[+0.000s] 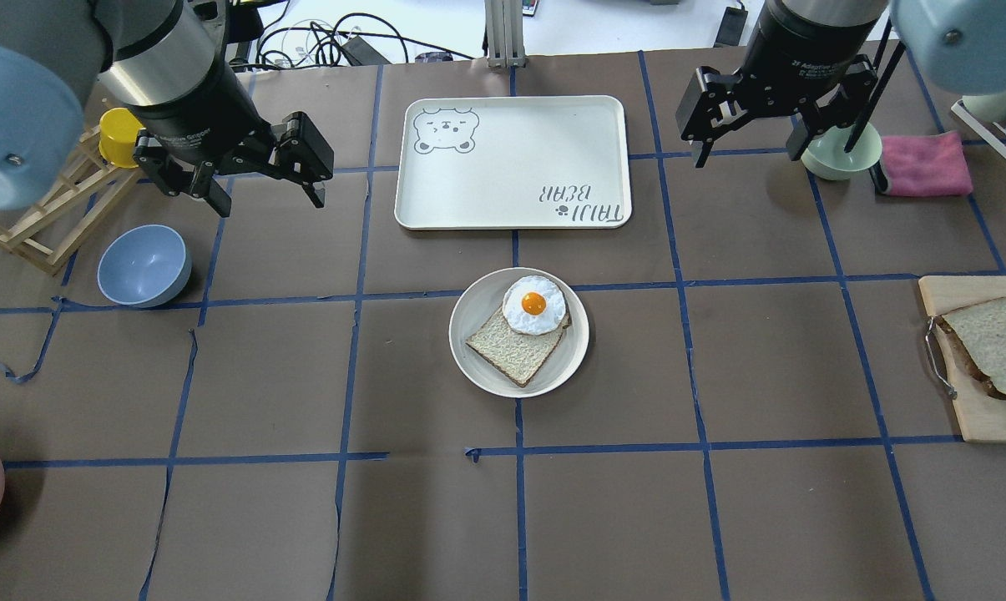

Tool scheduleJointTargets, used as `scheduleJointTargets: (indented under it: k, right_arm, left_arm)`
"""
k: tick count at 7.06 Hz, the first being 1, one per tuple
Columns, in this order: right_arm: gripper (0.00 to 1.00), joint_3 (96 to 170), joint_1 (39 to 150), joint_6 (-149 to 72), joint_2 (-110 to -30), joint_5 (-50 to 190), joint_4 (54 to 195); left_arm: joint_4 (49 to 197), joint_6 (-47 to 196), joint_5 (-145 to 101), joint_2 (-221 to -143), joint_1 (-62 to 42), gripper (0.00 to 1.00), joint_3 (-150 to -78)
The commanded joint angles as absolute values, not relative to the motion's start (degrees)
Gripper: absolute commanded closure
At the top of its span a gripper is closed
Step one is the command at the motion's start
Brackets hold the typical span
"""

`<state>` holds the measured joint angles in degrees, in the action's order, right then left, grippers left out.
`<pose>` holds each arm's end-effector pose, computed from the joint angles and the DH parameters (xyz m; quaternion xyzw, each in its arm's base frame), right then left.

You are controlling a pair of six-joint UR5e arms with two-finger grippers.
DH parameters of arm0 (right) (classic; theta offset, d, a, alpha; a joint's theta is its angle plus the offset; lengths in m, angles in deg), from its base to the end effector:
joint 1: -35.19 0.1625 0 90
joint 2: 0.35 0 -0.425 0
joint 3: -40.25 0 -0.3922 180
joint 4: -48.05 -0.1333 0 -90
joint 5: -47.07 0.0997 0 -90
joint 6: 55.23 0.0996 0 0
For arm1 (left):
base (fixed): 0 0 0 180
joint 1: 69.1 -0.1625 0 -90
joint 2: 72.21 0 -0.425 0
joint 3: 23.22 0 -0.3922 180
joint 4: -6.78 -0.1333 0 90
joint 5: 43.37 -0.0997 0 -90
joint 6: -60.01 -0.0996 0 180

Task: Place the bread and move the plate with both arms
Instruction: 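Move the right gripper over the bread slice on the wooden board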

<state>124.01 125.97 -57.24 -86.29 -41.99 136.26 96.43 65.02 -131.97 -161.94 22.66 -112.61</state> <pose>0.1420 -0.5205 0.5024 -0.0244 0.9997 -0.0035 0.0082 -0.1508 -0.4876 0.4961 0.0282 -0.9995 0.0100 0.0128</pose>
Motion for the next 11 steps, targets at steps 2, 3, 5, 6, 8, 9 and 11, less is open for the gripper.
scheduleJointTargets:
  k: [2,3,5,6,8,9,11]
  right_arm:
    - [0.04,124.10,120.31,-66.76,-85.87,-41.79,136.99]
    - [0.04,125.23,113.92,-69.88,-85.26,-41.61,136.65]
    - [0.05,127.25,102.92,-83.01,-83.68,-39.52,137.34]
    - [0.06,128.48,97.56,-90.66,-82.80,-36.63,137.69]
    - [0.14,130.94,86.48,-99.04,-76.59,-36.16,139.35]
    - [0.13,131.74,84.43,-100.66,-73.51,-37.38,145.72]
    - [0.14,133.31,78.64,-102.08,-69.28,-37.13,146.92]
  left_arm:
    - [96.43,65.02,-132.05,-161.94,22.75,0.00,-112.61]
    - [96.43,65.02,-131.97,-161.94,22.75,0.00,-112.61]
    - [96.43,65.02,-132.05,-161.94,22.75,0.00,-112.52]
    - [96.43,65.02,-131.97,-161.94,22.75,0.00,-112.52]
    - [96.43,65.02,-131.97,-161.94,22.75,0.00,-112.52]
    - [96.43,65.02,-131.97,-161.94,22.75,0.00,-112.52]
    - [96.43,65.02,-132.05,-161.94,22.75,0.00,-112.52]
